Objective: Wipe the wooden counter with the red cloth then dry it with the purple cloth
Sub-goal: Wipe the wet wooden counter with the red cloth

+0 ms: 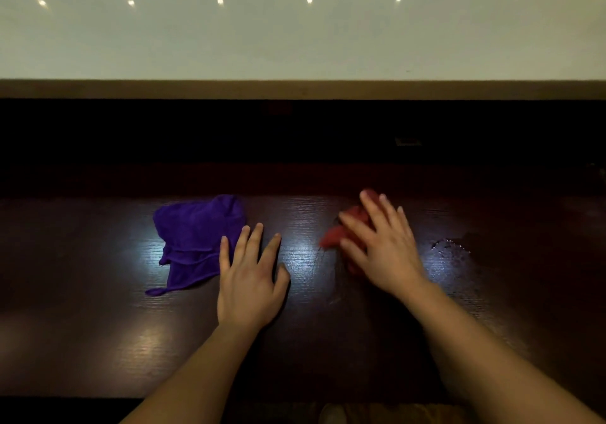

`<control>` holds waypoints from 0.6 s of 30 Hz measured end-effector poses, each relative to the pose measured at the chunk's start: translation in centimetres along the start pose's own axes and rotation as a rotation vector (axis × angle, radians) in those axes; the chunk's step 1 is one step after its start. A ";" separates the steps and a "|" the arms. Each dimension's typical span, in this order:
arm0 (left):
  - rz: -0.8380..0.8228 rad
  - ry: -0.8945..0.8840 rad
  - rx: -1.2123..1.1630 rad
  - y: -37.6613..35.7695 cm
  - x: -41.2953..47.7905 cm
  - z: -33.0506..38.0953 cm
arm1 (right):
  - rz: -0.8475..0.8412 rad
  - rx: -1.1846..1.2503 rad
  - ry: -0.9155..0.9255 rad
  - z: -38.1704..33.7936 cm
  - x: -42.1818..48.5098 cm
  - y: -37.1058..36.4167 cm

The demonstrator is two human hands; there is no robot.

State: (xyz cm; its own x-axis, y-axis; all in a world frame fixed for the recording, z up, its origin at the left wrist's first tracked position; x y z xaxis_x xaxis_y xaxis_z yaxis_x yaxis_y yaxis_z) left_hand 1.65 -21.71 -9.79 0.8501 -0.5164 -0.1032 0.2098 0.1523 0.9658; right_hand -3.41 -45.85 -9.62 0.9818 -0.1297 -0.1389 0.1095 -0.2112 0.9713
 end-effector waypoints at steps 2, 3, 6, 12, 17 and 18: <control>-0.007 0.003 0.005 0.1 -0.1 0.0 | 0.014 0.029 -0.151 -1.3 3.5 0.7; -0.013 0.006 0.010 0.1 -0.1 0.1 | 0.004 0.019 -0.156 -2.6 4.5 0.7; -0.024 -0.004 0.007 0.3 -0.2 0.2 | -0.013 -0.060 0.071 -6.6 2.7 -0.6; 0.017 -0.051 -0.055 0.6 -0.4 0.3 | -0.045 -0.131 0.237 -1.4 -3.3 -1.5; 0.020 -0.041 -0.048 0.6 -0.3 0.4 | 0.012 -0.014 -0.193 -1.5 3.0 0.8; 0.022 -0.042 -0.045 0.6 -0.3 0.3 | 0.010 -0.015 -0.166 -3.0 3.1 0.6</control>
State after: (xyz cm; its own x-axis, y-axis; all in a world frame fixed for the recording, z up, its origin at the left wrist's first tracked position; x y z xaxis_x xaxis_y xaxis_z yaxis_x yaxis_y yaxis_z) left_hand 1.33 -21.72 -9.11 0.8340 -0.5471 -0.0716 0.2138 0.2008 0.9560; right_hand 0.15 -43.46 -8.93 0.9438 -0.2903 -0.1582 0.1034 -0.1952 0.9753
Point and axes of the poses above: each hand's wrist, its own x-axis towards the middle knuckle, its own y-axis out of the back of the hand, z = x × y, the point moved 4 cm from there along x, towards the middle knuckle, and after that the axes turned 11 degrees about -z, right-handed, at the moved point
